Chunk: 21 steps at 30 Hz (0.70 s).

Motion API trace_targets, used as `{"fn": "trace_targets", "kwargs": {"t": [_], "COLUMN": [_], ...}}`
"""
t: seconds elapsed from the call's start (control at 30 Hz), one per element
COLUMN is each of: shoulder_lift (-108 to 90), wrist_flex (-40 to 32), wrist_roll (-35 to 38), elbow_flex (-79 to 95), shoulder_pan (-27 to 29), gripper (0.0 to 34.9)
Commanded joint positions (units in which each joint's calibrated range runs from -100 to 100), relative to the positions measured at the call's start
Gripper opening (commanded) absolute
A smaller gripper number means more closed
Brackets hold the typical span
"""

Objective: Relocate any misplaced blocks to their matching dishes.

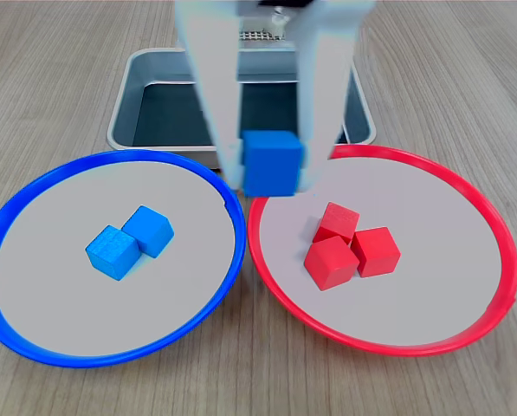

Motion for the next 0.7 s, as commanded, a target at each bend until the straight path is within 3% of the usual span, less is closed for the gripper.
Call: {"fn": "trace_targets", "kwargs": {"t": [0.0,0.3,0.67], "shoulder_lift": [-3.1,1.2,9.1], "wrist_flex": [-1.3,-6.1,-7.3], "wrist_roll": [0.4,-0.1,-1.0], "elbow_flex": [1.5,3.0,-0.2], "shoulder_pan": [4.6,10.5,11.6], "gripper": [0.3,0.3,0.3]}}
